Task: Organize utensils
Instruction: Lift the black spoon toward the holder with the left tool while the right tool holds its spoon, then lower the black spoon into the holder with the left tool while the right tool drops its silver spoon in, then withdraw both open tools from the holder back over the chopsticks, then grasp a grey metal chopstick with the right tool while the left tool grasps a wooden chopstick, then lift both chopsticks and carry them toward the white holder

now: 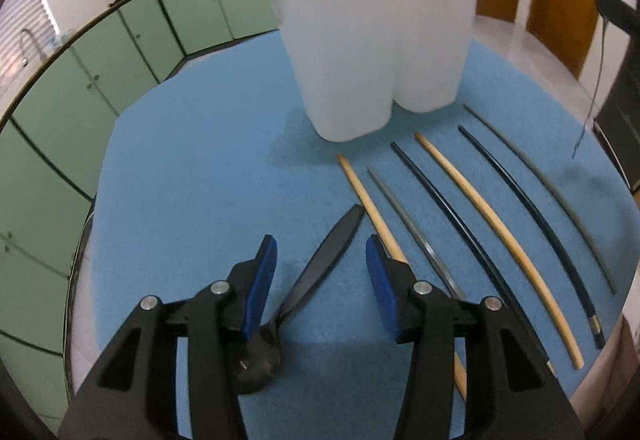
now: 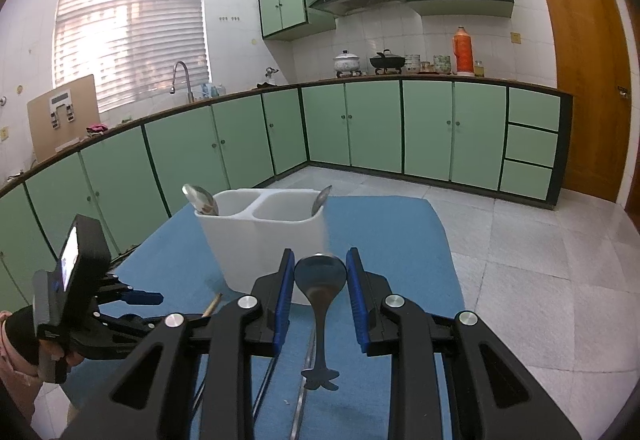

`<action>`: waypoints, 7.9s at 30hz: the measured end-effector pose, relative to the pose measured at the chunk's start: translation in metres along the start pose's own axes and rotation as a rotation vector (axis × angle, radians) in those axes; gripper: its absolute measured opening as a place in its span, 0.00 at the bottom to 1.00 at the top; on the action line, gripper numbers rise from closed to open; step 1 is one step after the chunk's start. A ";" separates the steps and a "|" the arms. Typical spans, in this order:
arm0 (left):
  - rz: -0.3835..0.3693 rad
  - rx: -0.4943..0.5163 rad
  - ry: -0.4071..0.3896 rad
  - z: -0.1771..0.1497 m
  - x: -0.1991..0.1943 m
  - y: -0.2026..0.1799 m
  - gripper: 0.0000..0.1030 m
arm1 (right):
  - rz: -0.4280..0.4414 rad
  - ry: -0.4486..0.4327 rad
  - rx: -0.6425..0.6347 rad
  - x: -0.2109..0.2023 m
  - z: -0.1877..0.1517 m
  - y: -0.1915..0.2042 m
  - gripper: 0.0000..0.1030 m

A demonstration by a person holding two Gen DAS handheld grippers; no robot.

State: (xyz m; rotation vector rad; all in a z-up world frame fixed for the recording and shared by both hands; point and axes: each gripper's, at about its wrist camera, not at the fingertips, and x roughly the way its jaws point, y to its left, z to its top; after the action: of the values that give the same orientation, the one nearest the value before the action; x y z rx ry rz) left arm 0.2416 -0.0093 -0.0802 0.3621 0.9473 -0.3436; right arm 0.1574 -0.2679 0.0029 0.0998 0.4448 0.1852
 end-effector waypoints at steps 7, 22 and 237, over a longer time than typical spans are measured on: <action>-0.003 0.015 0.043 0.002 0.013 0.006 0.33 | 0.002 0.005 0.007 0.004 -0.001 -0.003 0.25; -0.026 -0.065 -0.044 0.000 -0.010 0.018 0.12 | 0.014 0.002 0.001 0.002 0.002 0.000 0.25; 0.059 -0.279 -0.756 -0.092 -0.195 -0.055 0.06 | 0.009 -0.149 0.006 -0.110 -0.030 0.018 0.06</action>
State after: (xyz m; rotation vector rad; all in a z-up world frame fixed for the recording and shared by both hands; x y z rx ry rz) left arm 0.0462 0.0074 0.0252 -0.0110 0.2330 -0.2568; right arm 0.0444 -0.2707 0.0243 0.1204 0.2965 0.1844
